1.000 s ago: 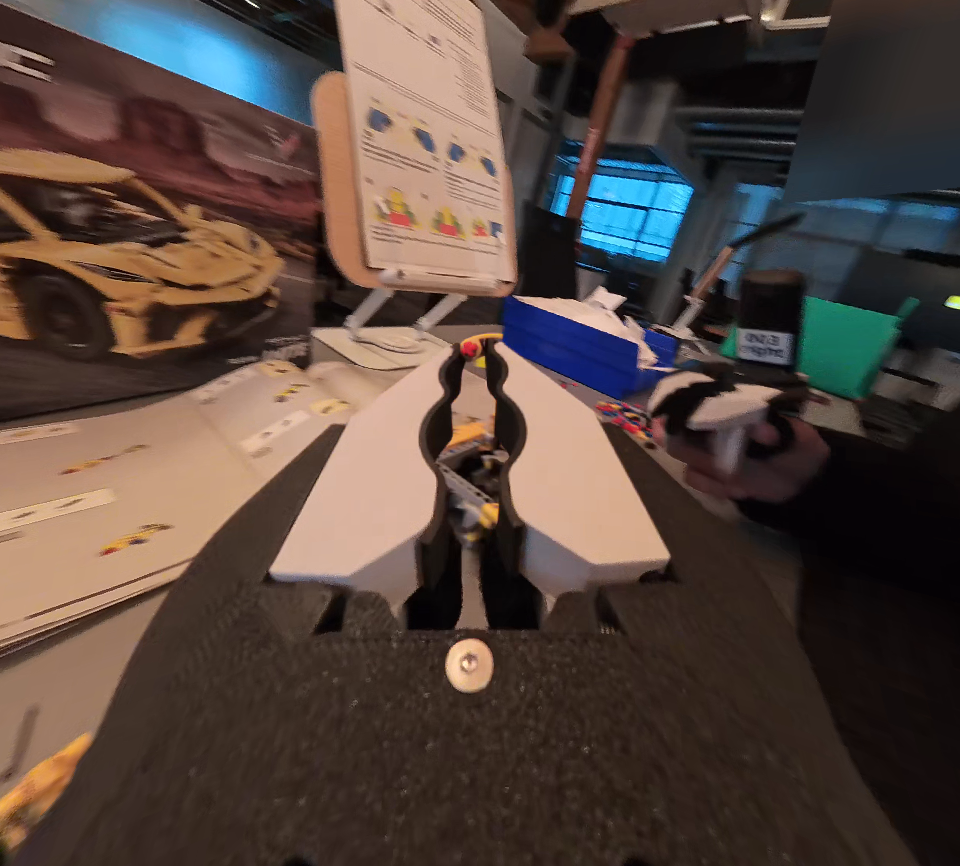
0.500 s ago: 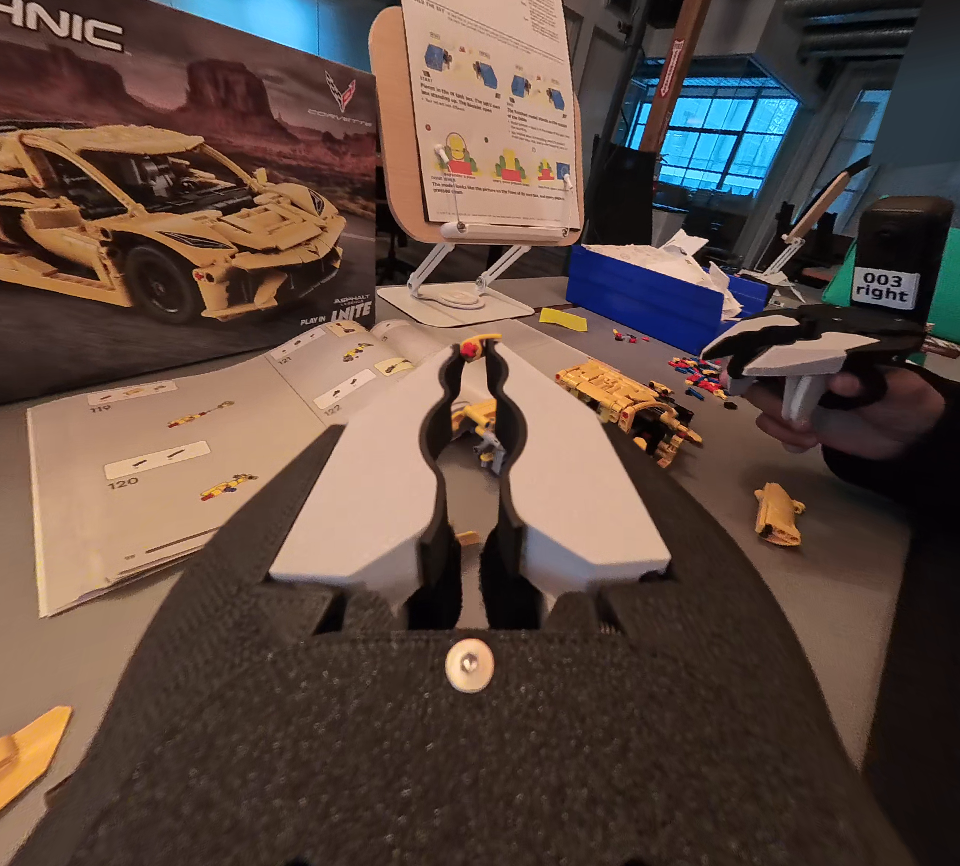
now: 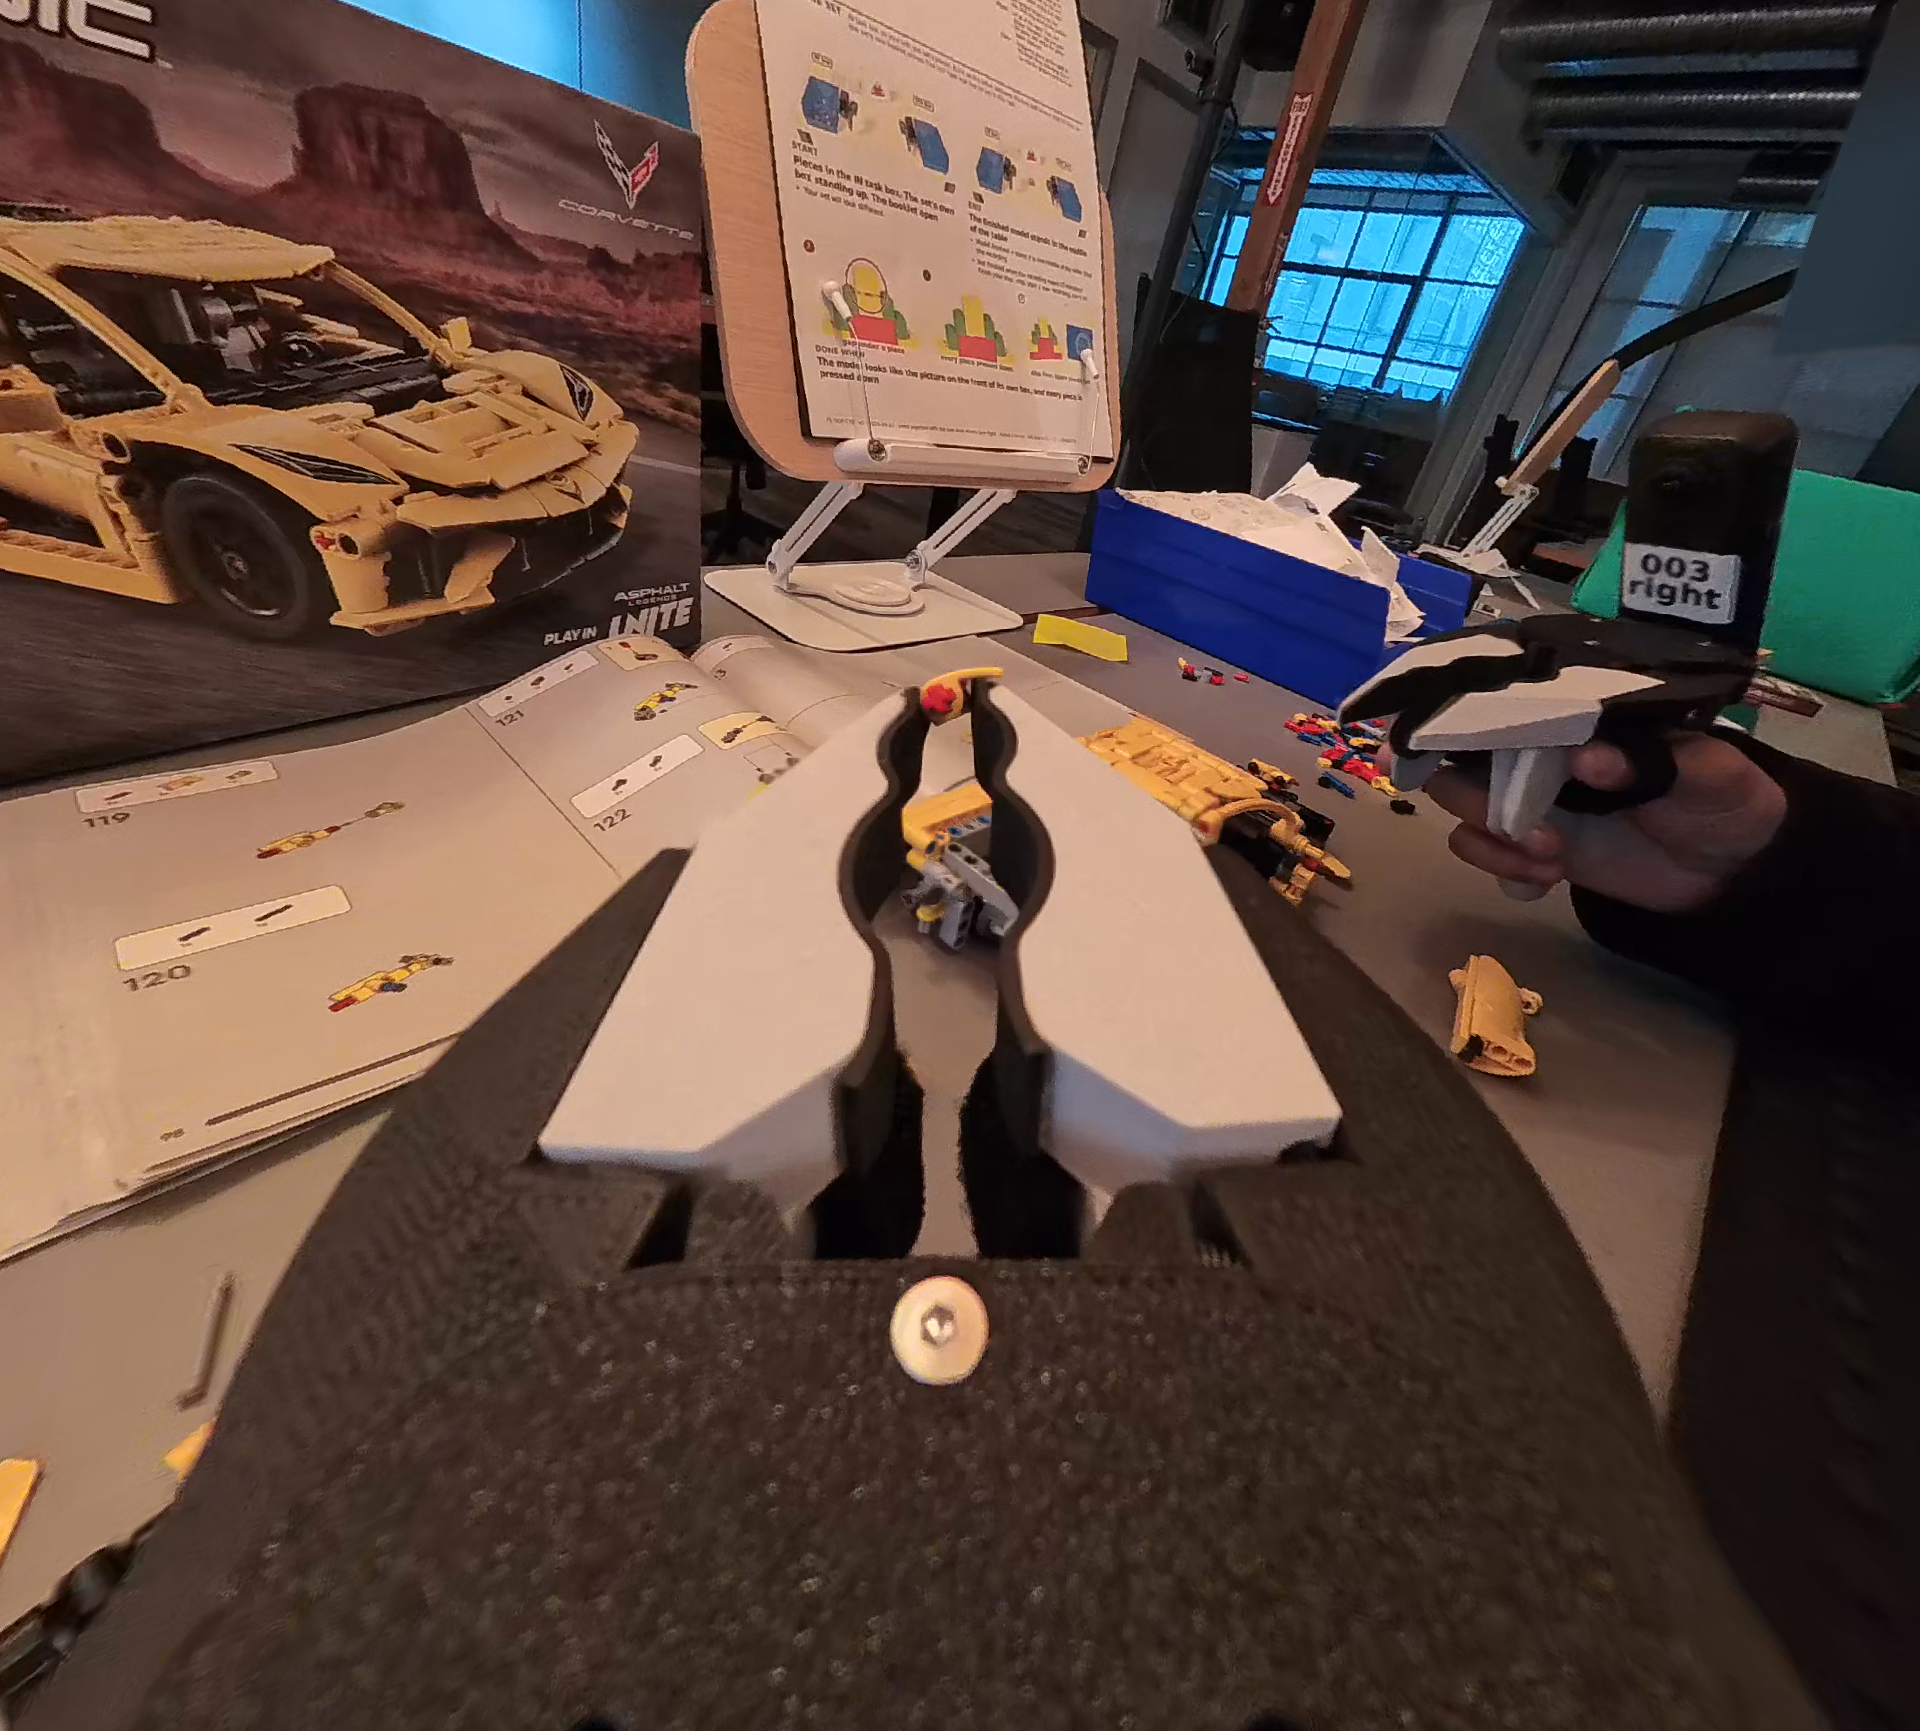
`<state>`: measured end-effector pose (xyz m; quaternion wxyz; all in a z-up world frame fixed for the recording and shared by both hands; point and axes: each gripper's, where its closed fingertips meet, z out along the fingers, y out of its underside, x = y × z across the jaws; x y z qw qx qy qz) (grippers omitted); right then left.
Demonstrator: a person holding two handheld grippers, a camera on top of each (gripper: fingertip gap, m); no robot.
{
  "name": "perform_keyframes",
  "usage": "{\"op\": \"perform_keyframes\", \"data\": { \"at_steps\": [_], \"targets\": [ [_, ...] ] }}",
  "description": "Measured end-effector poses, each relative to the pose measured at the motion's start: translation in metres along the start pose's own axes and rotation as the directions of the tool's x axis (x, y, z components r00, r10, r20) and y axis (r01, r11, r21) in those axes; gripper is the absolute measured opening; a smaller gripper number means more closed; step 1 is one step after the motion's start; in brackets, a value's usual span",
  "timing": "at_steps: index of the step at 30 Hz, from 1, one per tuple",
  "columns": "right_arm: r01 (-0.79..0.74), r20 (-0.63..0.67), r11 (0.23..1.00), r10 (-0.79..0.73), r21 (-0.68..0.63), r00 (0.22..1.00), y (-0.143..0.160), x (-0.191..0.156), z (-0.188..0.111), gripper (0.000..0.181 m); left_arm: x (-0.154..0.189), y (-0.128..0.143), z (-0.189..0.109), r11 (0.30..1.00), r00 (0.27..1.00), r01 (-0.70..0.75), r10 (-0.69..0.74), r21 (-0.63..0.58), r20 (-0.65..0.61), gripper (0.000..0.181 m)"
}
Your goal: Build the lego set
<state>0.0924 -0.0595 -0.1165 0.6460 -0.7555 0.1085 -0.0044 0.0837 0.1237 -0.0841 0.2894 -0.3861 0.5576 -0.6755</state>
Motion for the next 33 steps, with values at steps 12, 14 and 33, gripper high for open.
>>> {"op": "perform_keyframes", "data": {
  "at_steps": [12,14,33],
  "targets": [
    [0.322,0.065,0.947,-0.321,-0.002,0.945,-0.01,-0.05,0.027,0.03,0.117,0.039,0.032,0.73,0.61,0.59,-0.683,-0.346,-0.402,0.009],
    [0.33,0.083,0.944,-0.33,0.004,0.94,-0.01,-0.057,0.028,0.03,0.135,0.048,0.036,0.663,0.527,0.635,-0.747,-0.395,-0.406,0.009],
    [0.272,0.084,0.958,-0.265,-0.089,0.96,0.011,-0.05,0.026,0.022,0.119,0.064,0.043,0.66,0.579,0.649,-0.751,-0.379,-0.317,0.009]
  ]
}}
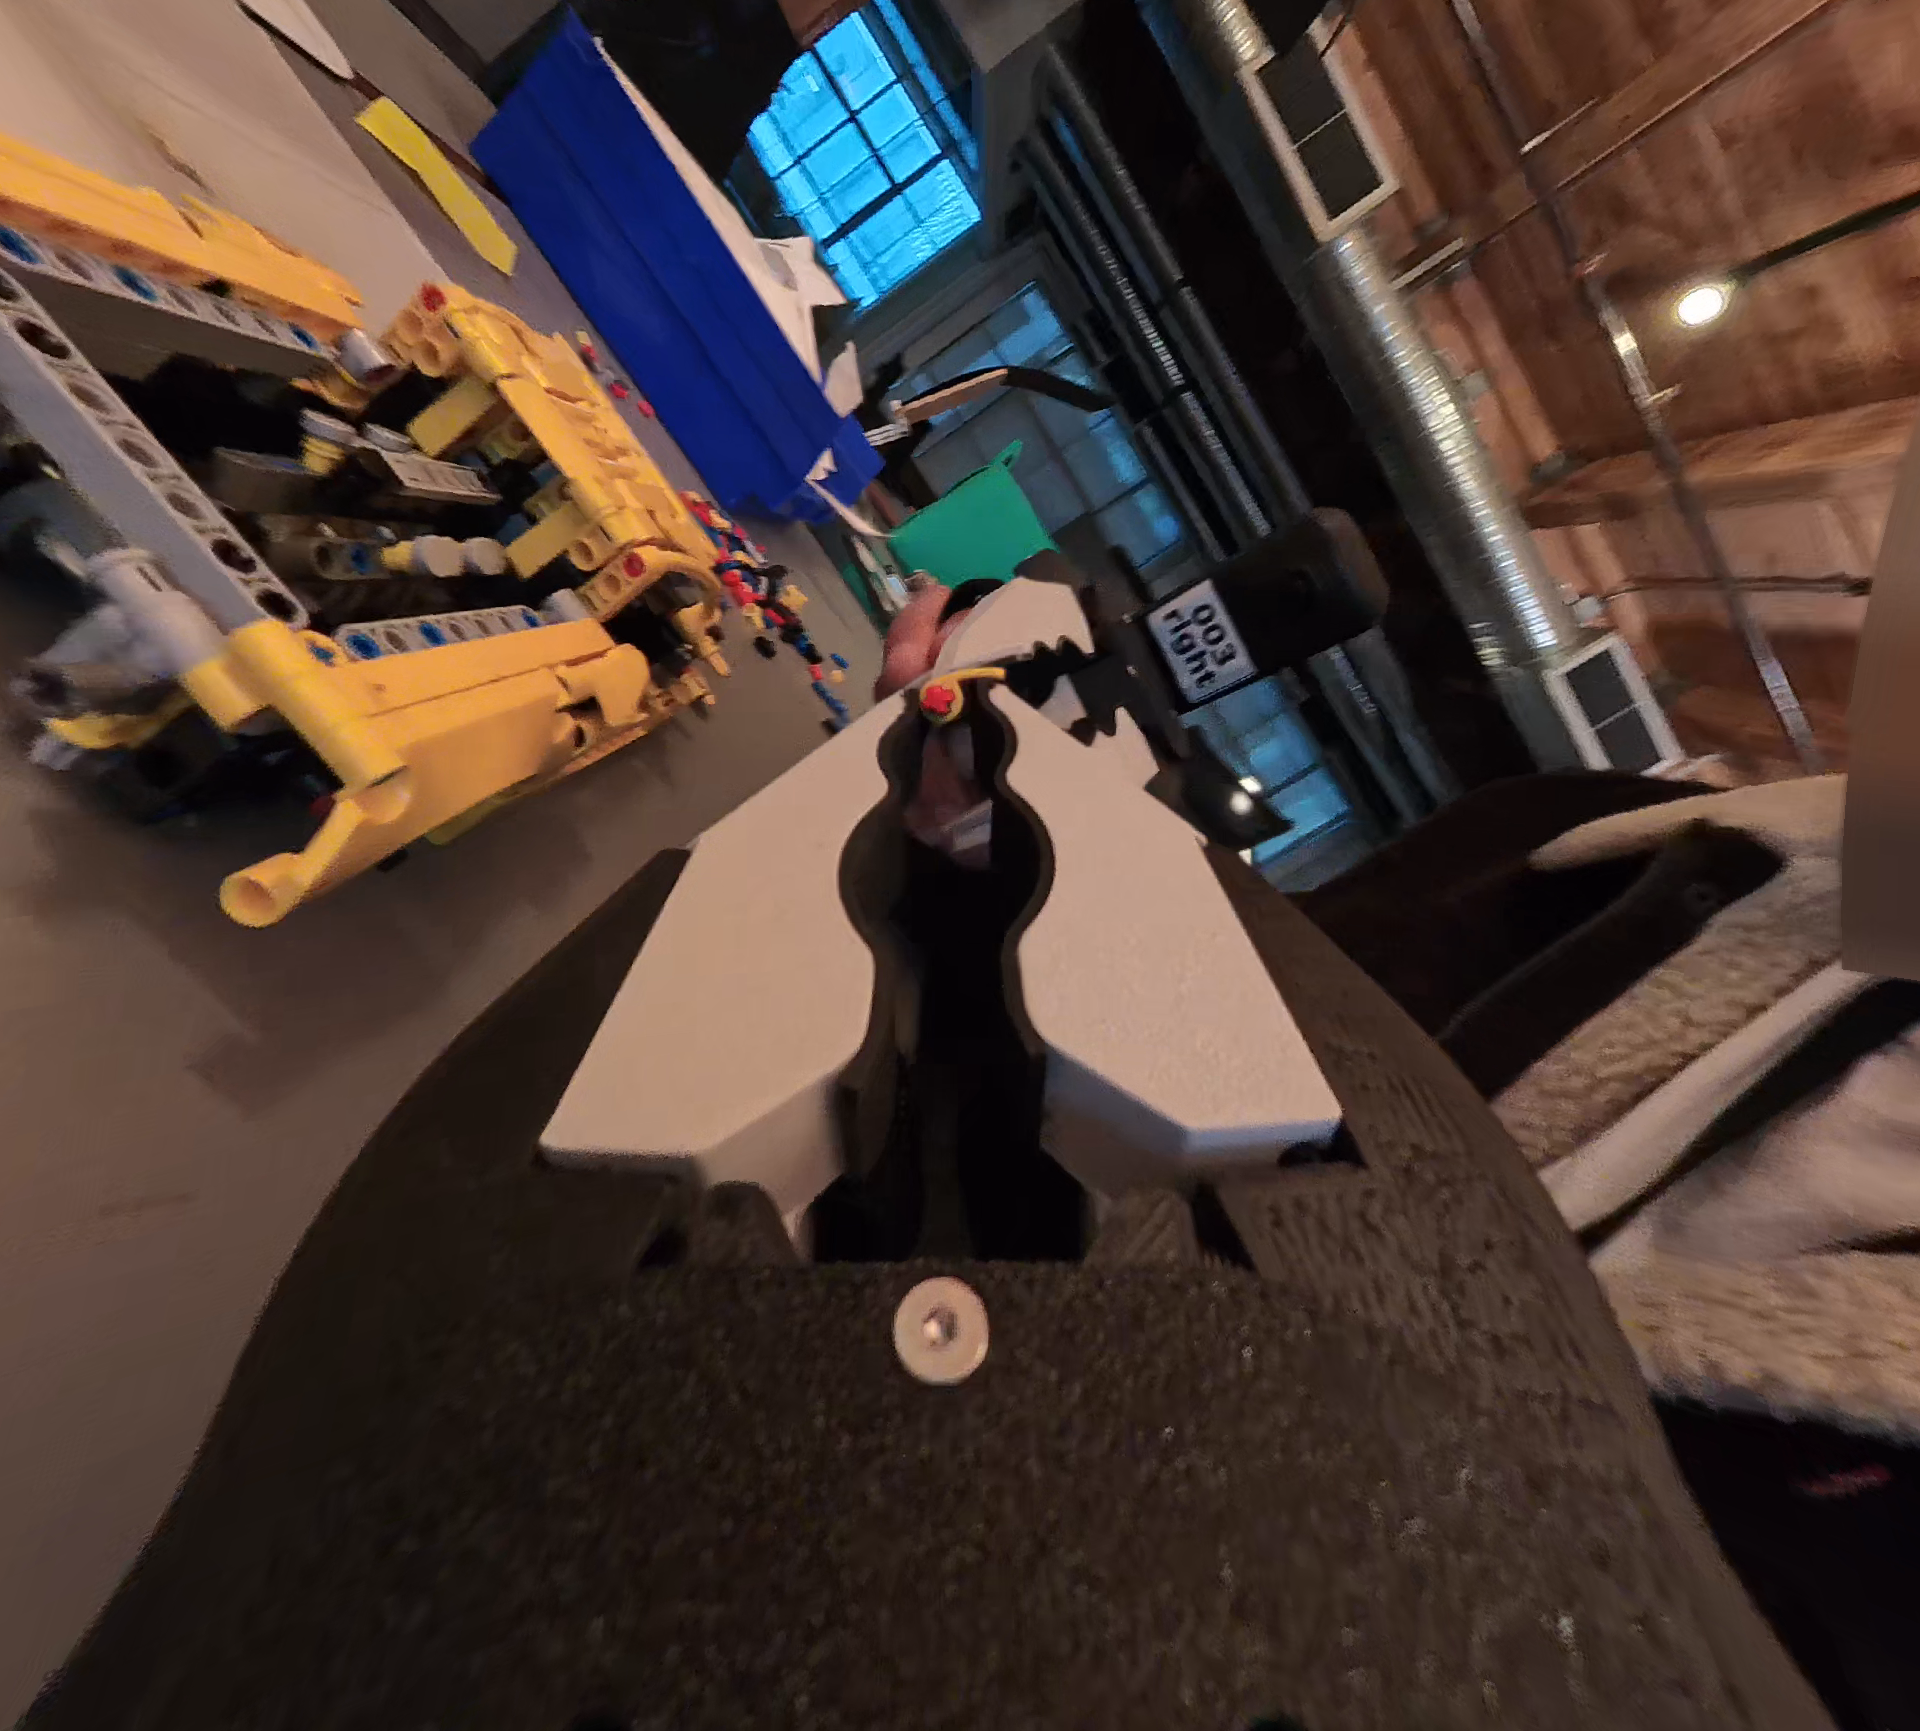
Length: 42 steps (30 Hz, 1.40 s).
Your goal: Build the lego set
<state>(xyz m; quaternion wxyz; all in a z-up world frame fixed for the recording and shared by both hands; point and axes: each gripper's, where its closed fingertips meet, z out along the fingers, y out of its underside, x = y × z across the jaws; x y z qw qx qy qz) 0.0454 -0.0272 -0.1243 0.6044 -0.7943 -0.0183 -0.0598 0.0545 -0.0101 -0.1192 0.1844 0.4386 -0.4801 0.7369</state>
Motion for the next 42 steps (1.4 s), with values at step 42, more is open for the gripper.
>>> {"op": "perform_keyframes", "data": {
  "at_steps": [42],
  "targets": [
    [-0.225,-0.021,0.826,0.25,-0.517,0.968,0.136,-0.031,-0.112,0.026,-0.006,0.008,0.002,0.986,0.983,-0.144,0.152,-0.078,0.099,0.009]
  ]
}}
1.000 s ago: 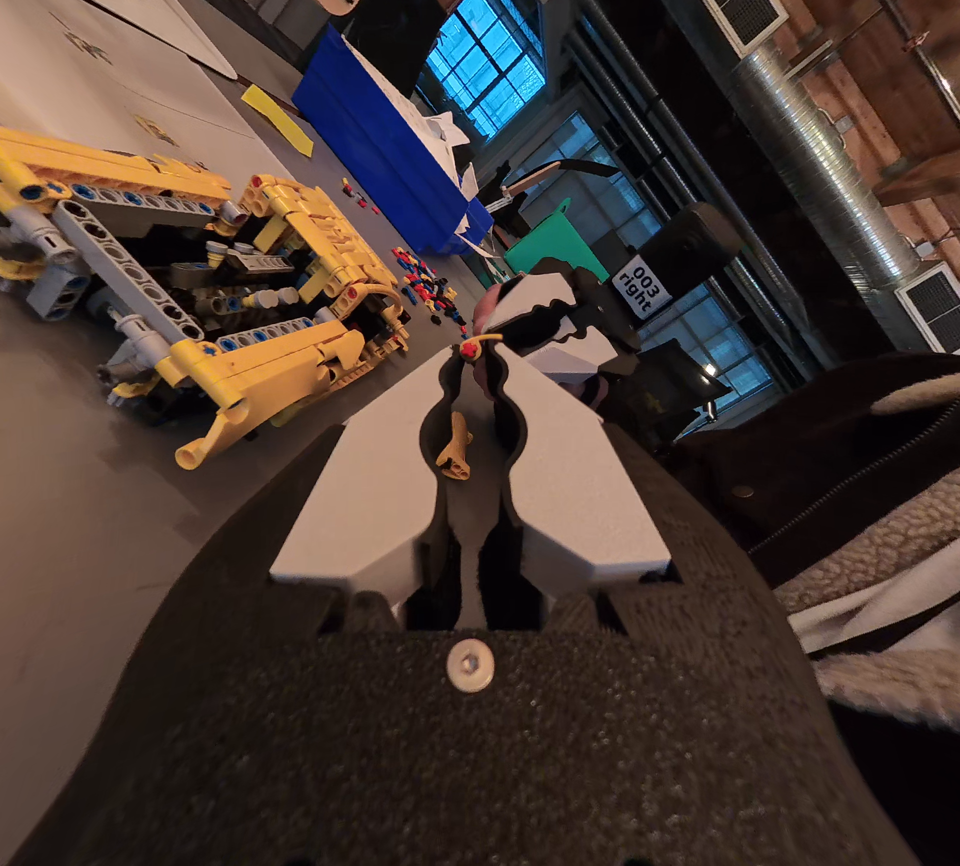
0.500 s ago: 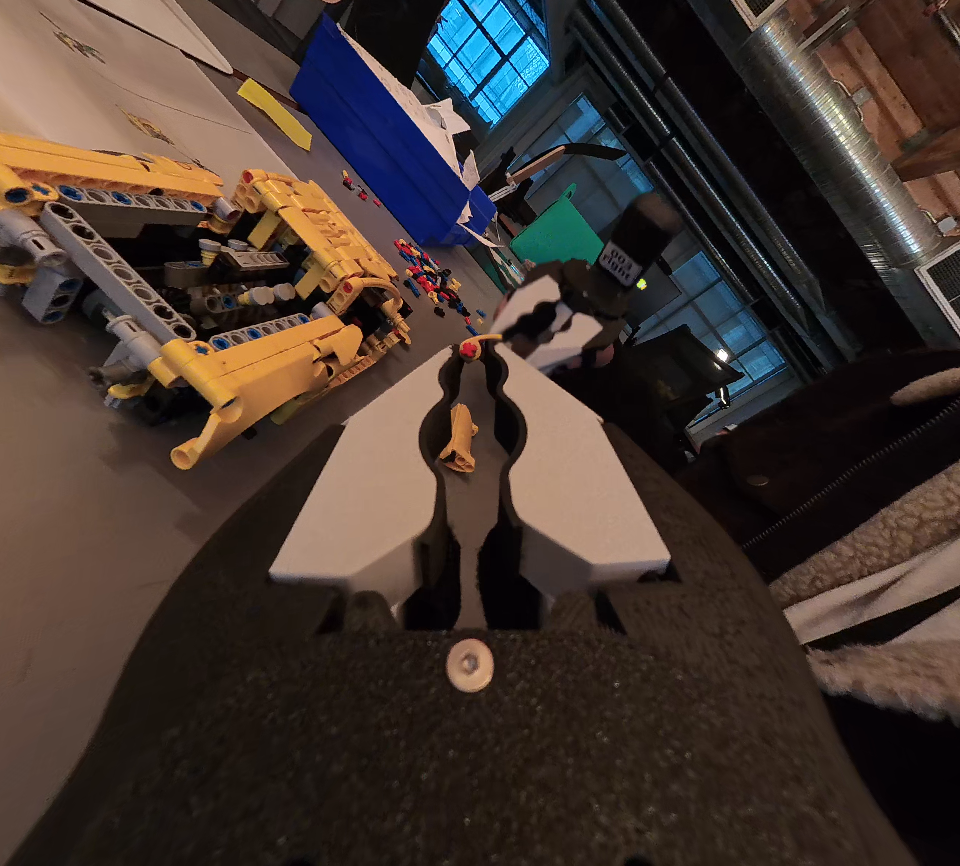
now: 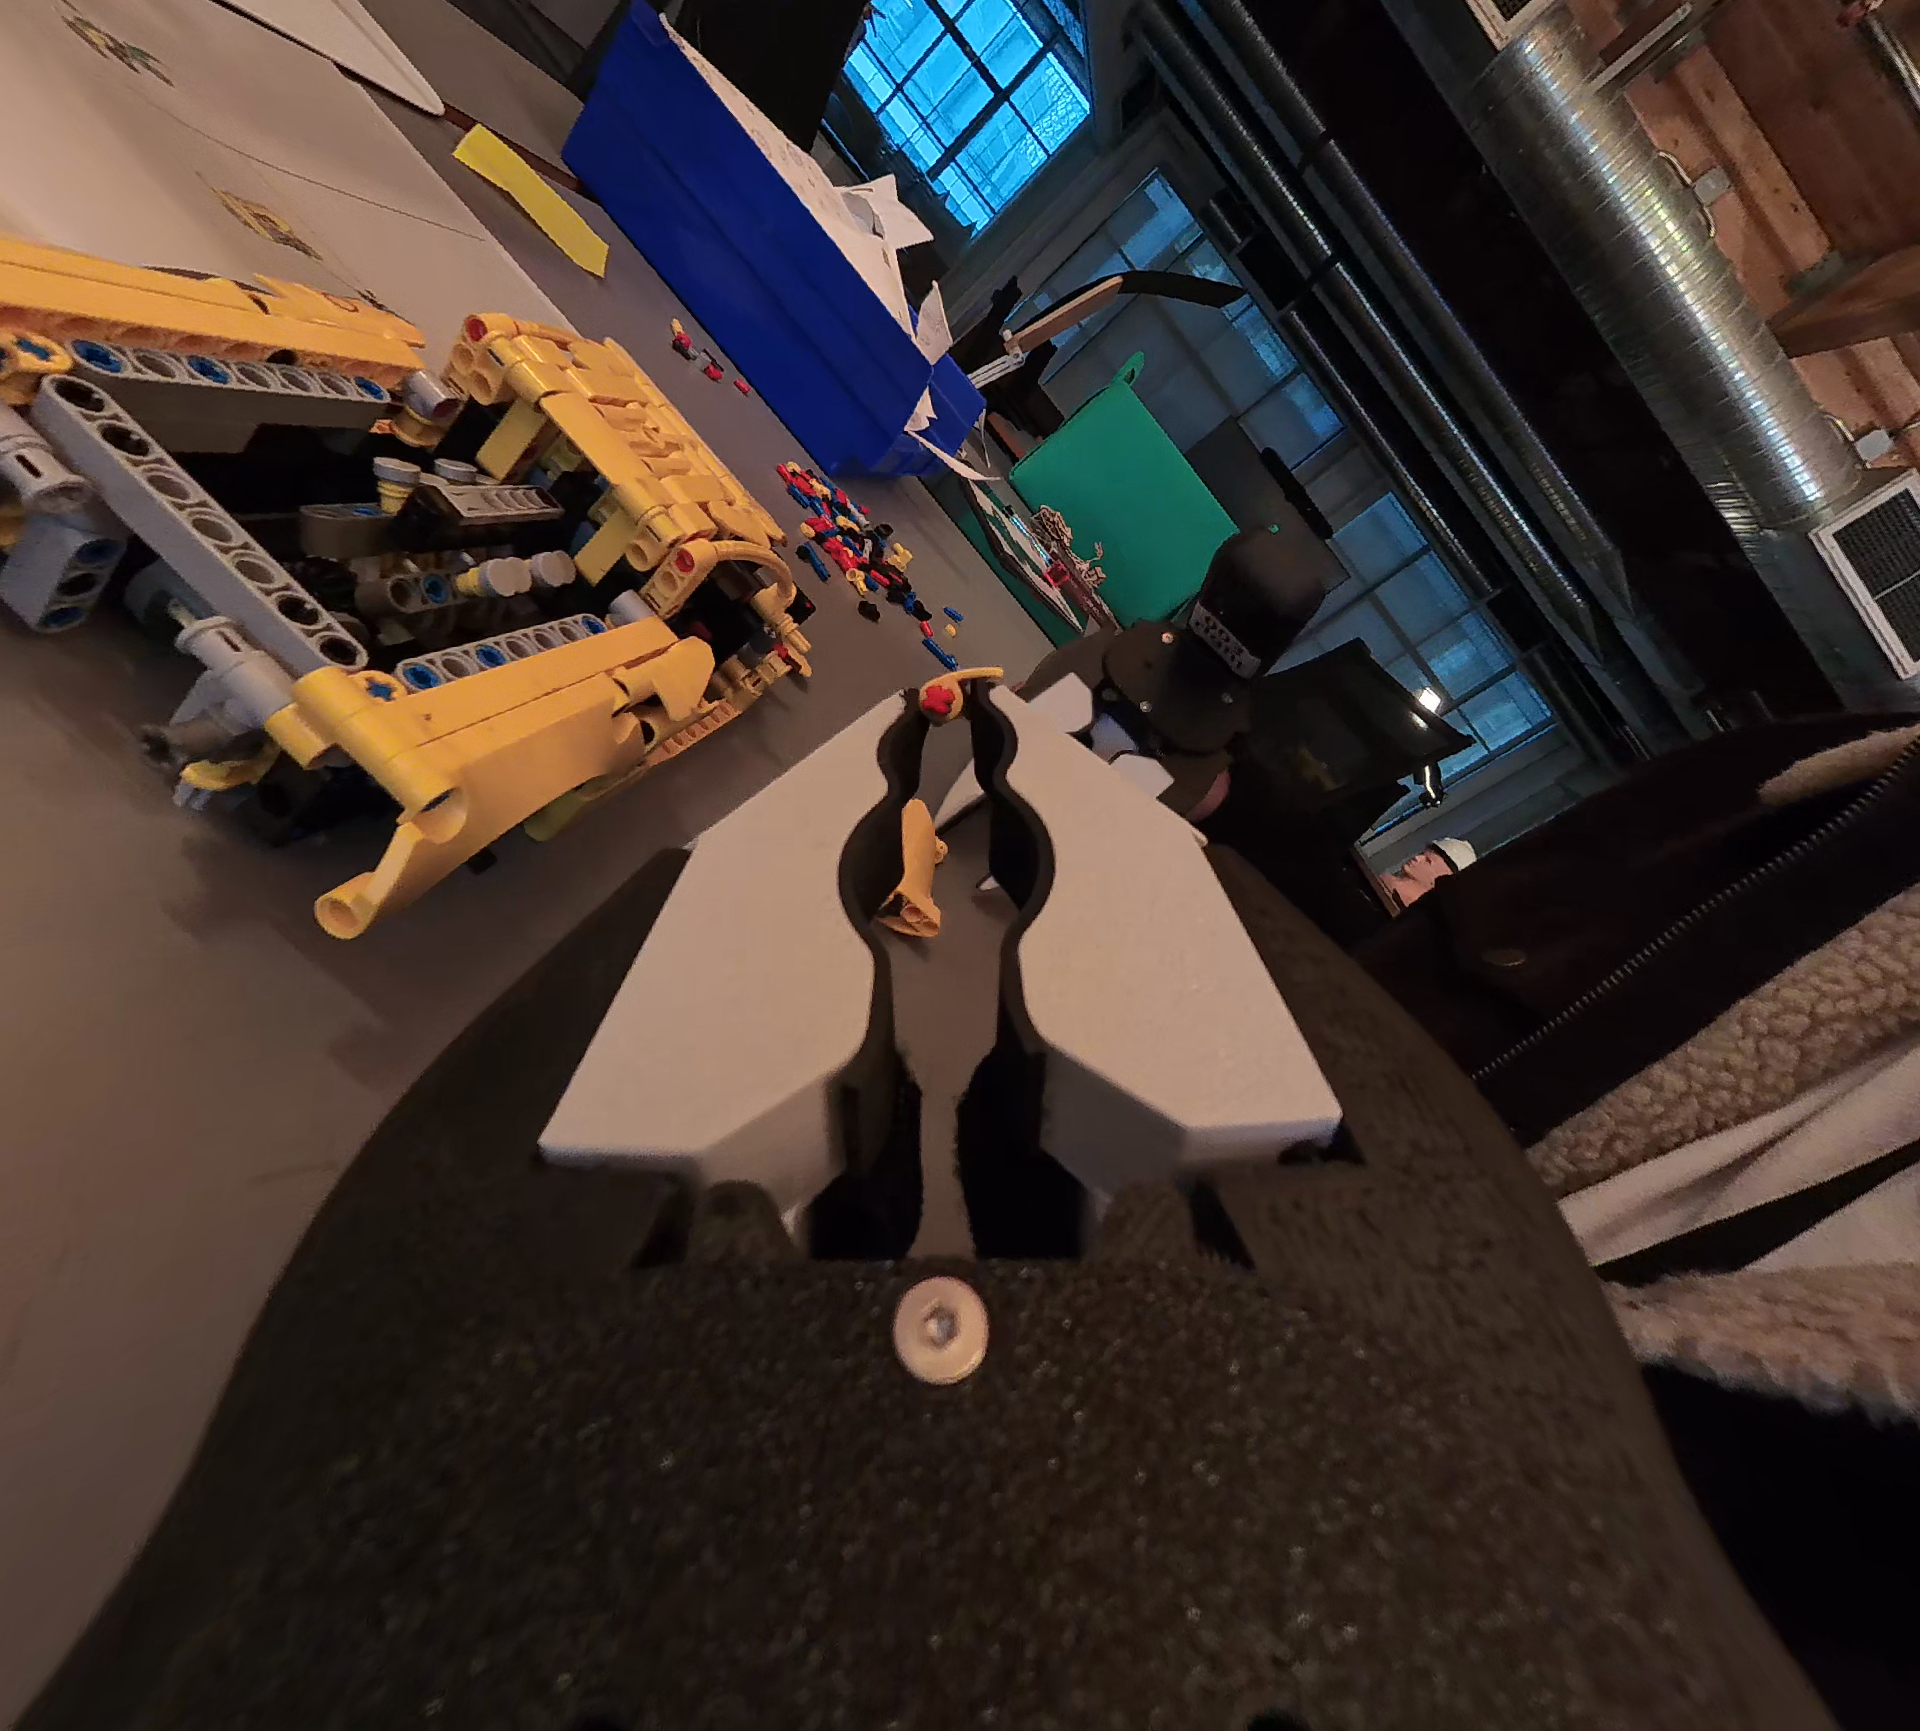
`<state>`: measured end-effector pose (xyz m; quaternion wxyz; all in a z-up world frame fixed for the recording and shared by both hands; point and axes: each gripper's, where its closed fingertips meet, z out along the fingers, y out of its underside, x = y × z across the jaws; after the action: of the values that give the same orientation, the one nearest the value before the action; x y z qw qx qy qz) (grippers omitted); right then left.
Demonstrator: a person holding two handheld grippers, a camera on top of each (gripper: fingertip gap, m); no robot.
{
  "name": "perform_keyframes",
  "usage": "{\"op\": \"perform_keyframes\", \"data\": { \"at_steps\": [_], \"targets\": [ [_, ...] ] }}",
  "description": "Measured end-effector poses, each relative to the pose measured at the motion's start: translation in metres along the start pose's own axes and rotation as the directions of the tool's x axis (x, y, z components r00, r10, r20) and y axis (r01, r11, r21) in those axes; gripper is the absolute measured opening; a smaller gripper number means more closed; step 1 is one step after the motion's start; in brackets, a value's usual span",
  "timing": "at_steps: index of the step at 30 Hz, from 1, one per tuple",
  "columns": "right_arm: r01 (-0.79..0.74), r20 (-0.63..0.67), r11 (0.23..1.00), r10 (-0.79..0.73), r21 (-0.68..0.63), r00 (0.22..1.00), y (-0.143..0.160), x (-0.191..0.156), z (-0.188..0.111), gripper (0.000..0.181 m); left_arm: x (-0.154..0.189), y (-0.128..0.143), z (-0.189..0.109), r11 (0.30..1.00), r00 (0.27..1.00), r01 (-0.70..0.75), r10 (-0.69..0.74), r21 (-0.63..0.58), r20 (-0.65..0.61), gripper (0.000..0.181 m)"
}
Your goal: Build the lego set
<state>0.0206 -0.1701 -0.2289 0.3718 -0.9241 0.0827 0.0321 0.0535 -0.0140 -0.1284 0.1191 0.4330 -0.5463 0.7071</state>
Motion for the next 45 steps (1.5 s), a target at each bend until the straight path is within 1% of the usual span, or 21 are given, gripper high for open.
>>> {"op": "perform_keyframes", "data": {
  "at_steps": [1,5,10,17,19,24,28,30,32,34,36,38,39,40,42,45],
  "targets": [
    [-0.007,0.0,1.0,0.007,0.02,1.0,-0.004,0.001,0.001,0.026,0.0,0.0,0.0,1.0,1.0,-0.001,0.001,0.0,-0.001,0.009],
    [0.01,-0.02,1.0,-0.01,0.022,1.0,-0.008,0.003,0.008,0.026,0.0,0.0,0.0,1.0,1.0,0.001,-0.001,0.001,-0.002,0.009],
    [0.014,-0.04,0.999,-0.012,0.047,0.999,-0.012,0.003,0.008,0.024,0.001,0.001,0.0,1.0,1.0,-0.002,0.002,-0.002,-0.003,0.009],
    [0.018,-0.081,0.999,-0.015,0.038,0.997,-0.009,0.007,0.009,0.016,0.0,0.0,0.0,1.0,1.0,0.007,-0.007,0.004,-0.006,0.008],
    [0.025,-0.097,0.999,-0.021,0.04,0.995,-0.009,0.01,0.009,0.01,0.0,-0.001,-0.001,1.0,1.0,0.01,-0.01,0.007,-0.007,0.008],
    [0.02,-0.09,0.999,-0.016,0.045,0.996,-0.008,0.011,0.008,0.01,0.001,-0.002,-0.001,0.999,0.999,0.034,-0.034,0.016,-0.023,0.008],
    [-0.012,-0.082,0.999,0.015,0.035,0.996,-0.006,0.012,0.005,0.009,0.0,-0.005,-0.004,0.995,0.995,0.094,-0.092,0.039,-0.048,0.009],
    [-0.001,-0.104,0.999,0.005,0.04,0.995,-0.008,0.015,0.001,0.009,-0.001,-0.009,-0.007,0.986,0.986,0.155,-0.15,0.061,-0.07,0.009],
    [0.029,-0.147,0.999,-0.023,0.036,0.989,-0.012,0.02,-0.004,0.009,-0.003,-0.012,-0.01,0.967,0.968,0.244,-0.237,0.073,-0.086,0.009],
    [0.078,-0.196,0.997,-0.071,0.027,0.978,-0.021,0.024,-0.01,0.009,-0.004,-0.013,-0.012,0.925,0.925,0.373,-0.365,0.074,-0.104,0.009],
    [0.144,-0.22,0.989,-0.131,0.046,0.967,-0.039,0.022,-0.012,0.009,-0.004,-0.015,-0.014,0.852,0.852,0.518,-0.507,0.076,-0.13,0.009],
    [0.197,-0.164,0.975,-0.178,0.107,0.97,-0.065,0.005,-0.007,0.009,-0.004,-0.015,-0.018,0.767,0.769,0.637,-0.624,0.078,-0.143,0.009],
    [0.221,-0.131,0.965,-0.203,0.141,0.97,-0.079,-0.004,-0.001,0.009,-0.005,-0.012,-0.019,0.733,0.736,0.676,-0.665,0.077,-0.126,0.009],
    [0.256,-0.121,0.953,-0.238,0.16,0.964,-0.091,-0.011,0.005,0.009,-0.006,-0.008,-0.021,0.718,0.721,0.693,-0.686,0.073,-0.094,0.008],
    [0.348,-0.139,0.921,-0.326,0.178,0.935,-0.114,-0.019,0.017,0.009,-0.005,0.003,-0.025,0.717,0.718,0.695,-0.695,0.054,-0.016,0.008],
    [0.505,-0.223,0.848,-0.468,0.158,0.855,-0.145,-0.024,0.032,0.009,-0.001,0.016,-0.03,0.697,0.695,0.717,-0.717,0.024,0.06,0.008]
  ]
}}
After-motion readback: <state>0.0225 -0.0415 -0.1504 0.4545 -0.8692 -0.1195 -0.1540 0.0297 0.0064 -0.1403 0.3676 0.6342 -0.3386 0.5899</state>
